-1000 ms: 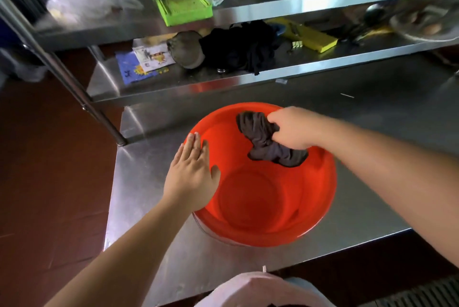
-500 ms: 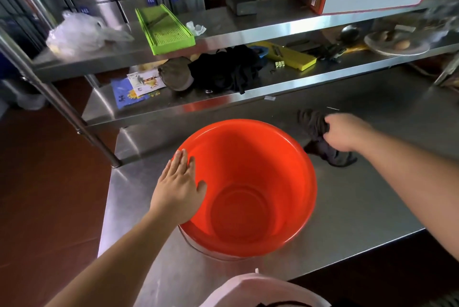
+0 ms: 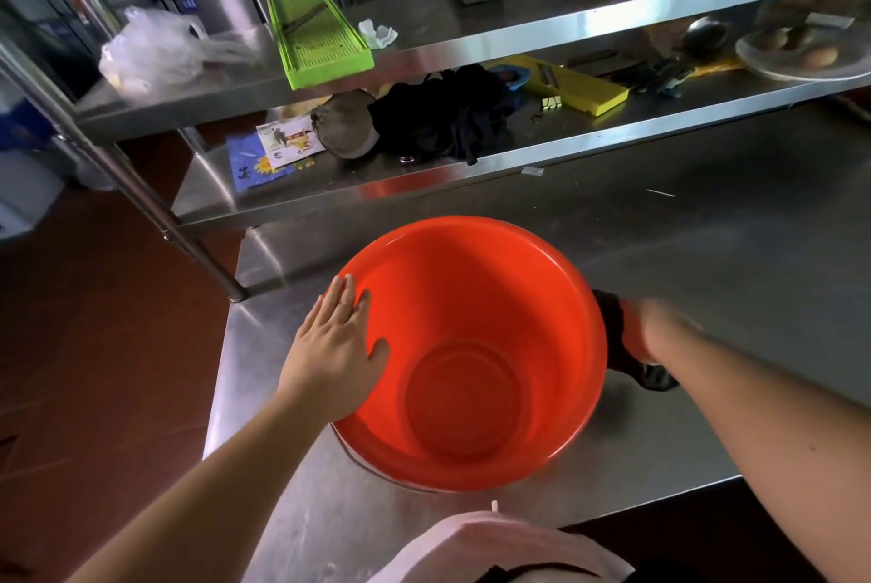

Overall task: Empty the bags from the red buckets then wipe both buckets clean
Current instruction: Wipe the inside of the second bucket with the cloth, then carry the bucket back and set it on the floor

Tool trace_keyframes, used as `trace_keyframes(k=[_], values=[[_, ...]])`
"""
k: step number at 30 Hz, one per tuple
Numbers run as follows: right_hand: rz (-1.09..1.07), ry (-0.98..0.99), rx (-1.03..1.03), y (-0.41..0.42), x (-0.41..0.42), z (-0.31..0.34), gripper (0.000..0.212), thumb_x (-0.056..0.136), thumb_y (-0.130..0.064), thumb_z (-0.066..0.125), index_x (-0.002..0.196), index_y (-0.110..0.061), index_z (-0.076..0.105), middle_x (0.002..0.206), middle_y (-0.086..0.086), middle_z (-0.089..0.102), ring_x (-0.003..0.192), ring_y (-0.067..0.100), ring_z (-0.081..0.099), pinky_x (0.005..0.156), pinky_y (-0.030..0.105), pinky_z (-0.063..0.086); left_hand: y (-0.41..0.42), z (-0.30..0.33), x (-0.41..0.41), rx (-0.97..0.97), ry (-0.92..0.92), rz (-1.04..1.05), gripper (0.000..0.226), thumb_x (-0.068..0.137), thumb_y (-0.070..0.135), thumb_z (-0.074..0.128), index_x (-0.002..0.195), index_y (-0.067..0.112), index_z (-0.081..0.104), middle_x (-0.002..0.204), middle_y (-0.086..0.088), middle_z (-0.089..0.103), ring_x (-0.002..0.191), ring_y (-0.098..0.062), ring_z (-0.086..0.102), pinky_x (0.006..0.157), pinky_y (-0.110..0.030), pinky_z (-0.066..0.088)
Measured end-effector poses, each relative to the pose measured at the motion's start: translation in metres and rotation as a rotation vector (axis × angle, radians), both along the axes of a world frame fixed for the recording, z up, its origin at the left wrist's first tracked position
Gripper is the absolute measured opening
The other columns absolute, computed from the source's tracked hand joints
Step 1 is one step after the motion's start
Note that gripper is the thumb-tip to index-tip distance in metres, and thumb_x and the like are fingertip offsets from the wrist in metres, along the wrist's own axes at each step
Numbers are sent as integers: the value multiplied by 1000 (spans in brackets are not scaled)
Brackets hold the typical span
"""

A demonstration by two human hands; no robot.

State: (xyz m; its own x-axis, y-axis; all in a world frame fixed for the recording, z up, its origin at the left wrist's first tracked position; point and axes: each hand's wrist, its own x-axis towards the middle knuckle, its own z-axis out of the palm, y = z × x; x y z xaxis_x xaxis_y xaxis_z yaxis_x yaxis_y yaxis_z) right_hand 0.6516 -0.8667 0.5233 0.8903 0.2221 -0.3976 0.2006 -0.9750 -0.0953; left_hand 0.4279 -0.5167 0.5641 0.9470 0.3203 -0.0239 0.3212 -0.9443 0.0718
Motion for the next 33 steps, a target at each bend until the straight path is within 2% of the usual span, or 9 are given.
trace_keyframes(k=[6, 9, 13, 17, 21, 25, 27, 29, 33], values=[[38, 100, -98, 11, 11, 15, 50, 98, -22, 53, 148, -16, 47, 149, 12, 51, 130, 28, 55, 101, 30, 49, -2, 3, -2, 17, 14, 16, 80, 105, 53, 41, 169, 17, 11, 175, -5, -12, 160, -15, -21, 130, -32, -10], [15, 68, 12, 12, 21, 23, 35, 97, -16, 51, 128, -9, 64, 130, 17, 64, 116, 31, 64, 85, 26, 50, -5, 5, -3, 2, -1, 27, 80, 105, 53, 42, 169, 19, 10, 175, -2, -12, 159, -13, -21, 126, -28, -14], [-83, 29, 286, 13, 31, 32, 25, 96, -22, 48, 108, -11, 68, 113, 13, 70, 101, 32, 66, 85, 36, 53, -10, 8, -5, -42, -67, 37, 78, 104, 48, 50, 169, 21, 15, 175, 3, -7, 159, -10, -18, 127, -27, -11], [-146, 85, 631, 20, 32, 46, 26, 100, -39, 46, 96, -25, 67, 89, -3, 74, 79, 21, 72, 76, 43, 61, -18, 13, -9, -39, -177, 160, 75, 101, 44, 57, 166, 22, 28, 176, -1, 15, 163, -18, 7, 132, -42, 12], [-142, 213, 770, 26, 26, 54, 27, 102, -46, 45, 101, -30, 66, 87, -5, 75, 74, 16, 74, 62, 34, 59, -24, 16, -12, -39, -242, 396, 57, 101, 43, 54, 154, 24, 45, 160, -5, 46, 142, -35, 48, 107, -54, 45], [-165, 396, 884, 28, 19, 52, 29, 102, -33, 50, 95, -15, 72, 84, 7, 77, 70, 20, 75, 57, 30, 58, -18, 15, -11, -420, -237, 652, 29, 104, 44, 43, 116, 26, 63, 110, -1, 73, 95, -27, 72, 84, -43, 58], [-182, 444, 907, 27, 15, 50, 31, 101, -28, 51, 93, -7, 72, 83, 13, 76, 65, 19, 74, 52, 26, 56, -16, 17, -13, -533, -226, 770, 30, 105, 44, 43, 94, 25, 64, 85, 5, 71, 77, -21, 69, 70, -35, 55], [-199, 475, 920, 27, 13, 51, 32, 101, -27, 52, 92, -5, 73, 81, 12, 75, 62, 18, 72, 50, 25, 55, -14, 18, -19, -636, -239, 867, 32, 105, 46, 48, 85, 26, 64, 80, 6, 67, 74, -17, 63, 64, -30, 47], [-241, 511, 931, 25, 5, 59, 23, 98, -12, 54, 96, 2, 72, 80, 15, 72, 62, 21, 69, 52, 29, 56, -11, 24, -38, -1080, -336, 935, 17, 102, 30, 61, 99, 20, 75, 84, -1, 70, 79, -21, 65, 69, -33, 58]])
